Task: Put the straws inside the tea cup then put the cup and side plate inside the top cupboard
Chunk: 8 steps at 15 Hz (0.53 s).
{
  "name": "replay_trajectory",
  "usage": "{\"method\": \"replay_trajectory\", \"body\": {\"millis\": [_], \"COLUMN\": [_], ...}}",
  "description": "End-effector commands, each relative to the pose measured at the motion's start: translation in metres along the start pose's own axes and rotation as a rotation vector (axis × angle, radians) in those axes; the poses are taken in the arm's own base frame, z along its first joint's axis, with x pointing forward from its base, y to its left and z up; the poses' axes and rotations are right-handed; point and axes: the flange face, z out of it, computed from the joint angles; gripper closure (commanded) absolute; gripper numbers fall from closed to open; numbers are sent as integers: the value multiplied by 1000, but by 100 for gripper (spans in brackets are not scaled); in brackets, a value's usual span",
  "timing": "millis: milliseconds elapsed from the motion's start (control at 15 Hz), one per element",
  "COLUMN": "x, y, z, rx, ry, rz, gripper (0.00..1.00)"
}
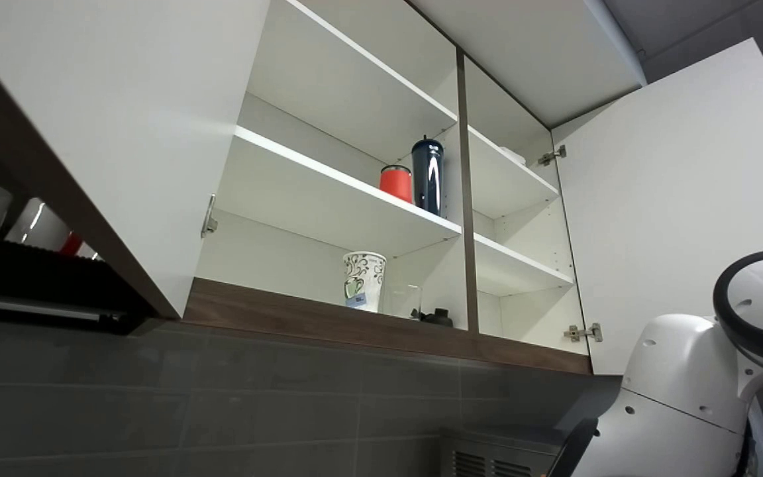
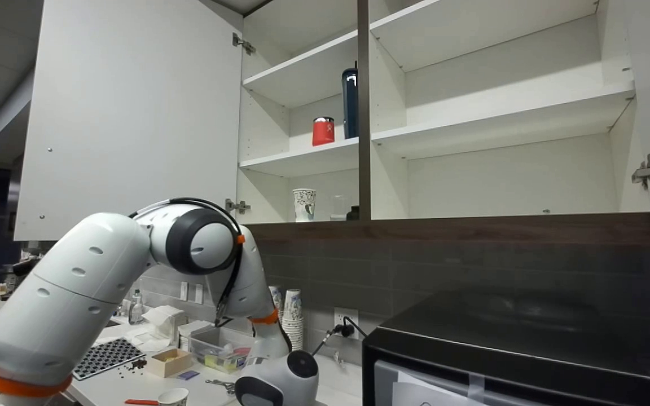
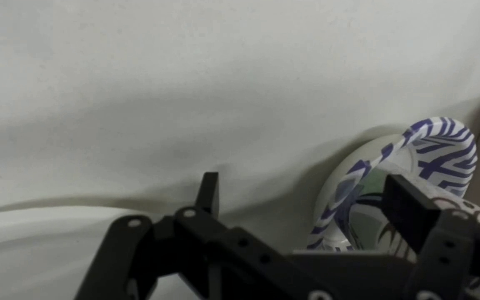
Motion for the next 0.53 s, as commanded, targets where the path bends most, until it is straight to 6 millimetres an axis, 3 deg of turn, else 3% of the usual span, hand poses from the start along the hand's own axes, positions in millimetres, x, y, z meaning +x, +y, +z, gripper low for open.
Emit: {"method": "replay_trajectory", "body": {"millis": [0, 333, 467], "x": [4, 6, 7], "y": [2, 6, 8], "z": [8, 9, 8], "rx": [1, 13, 10], "ry": [26, 38, 40], "rz": [18, 64, 71], "gripper": [0, 1, 26]}}
